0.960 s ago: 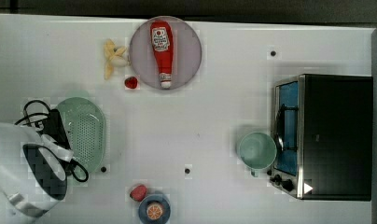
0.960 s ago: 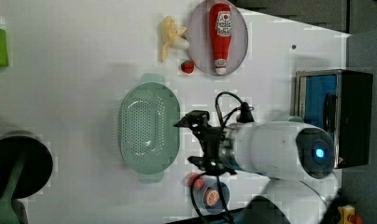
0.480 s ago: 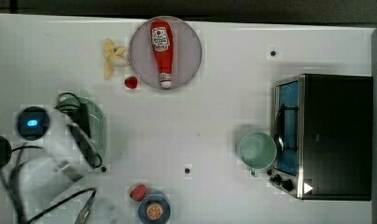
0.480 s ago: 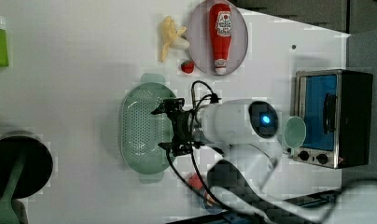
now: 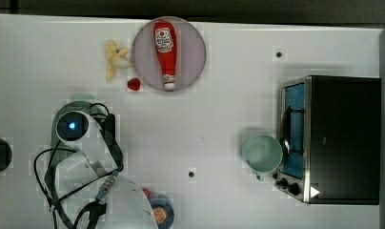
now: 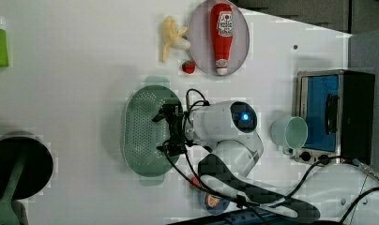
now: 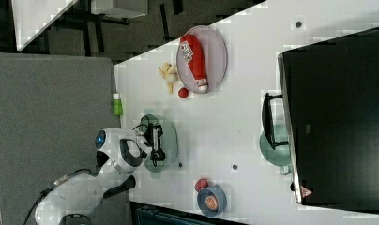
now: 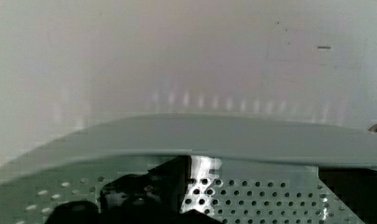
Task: Drag strainer left to right.
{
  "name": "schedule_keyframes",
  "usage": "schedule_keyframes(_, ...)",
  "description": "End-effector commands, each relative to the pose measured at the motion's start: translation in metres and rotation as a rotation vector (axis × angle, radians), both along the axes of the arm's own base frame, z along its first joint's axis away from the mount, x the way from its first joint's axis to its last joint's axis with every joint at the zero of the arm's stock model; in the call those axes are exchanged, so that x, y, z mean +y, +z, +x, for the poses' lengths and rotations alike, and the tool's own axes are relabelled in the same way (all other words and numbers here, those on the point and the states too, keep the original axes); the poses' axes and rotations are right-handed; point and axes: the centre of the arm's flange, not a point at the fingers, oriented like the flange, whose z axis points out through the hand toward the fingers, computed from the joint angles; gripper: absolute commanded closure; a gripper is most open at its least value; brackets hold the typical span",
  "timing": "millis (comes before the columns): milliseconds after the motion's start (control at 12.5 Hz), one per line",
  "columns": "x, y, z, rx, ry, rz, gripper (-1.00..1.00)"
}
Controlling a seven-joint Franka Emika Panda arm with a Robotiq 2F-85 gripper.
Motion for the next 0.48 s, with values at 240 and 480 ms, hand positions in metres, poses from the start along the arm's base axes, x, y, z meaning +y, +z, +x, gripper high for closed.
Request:
schedule_keyframes(240, -0.007, 0.025, 0.02, -0.117, -0.029, 0.004, -1.0)
schedule_keyframes(480, -0.029, 0.02, 0.026, -0.126, -0.061, -0.014, -1.0)
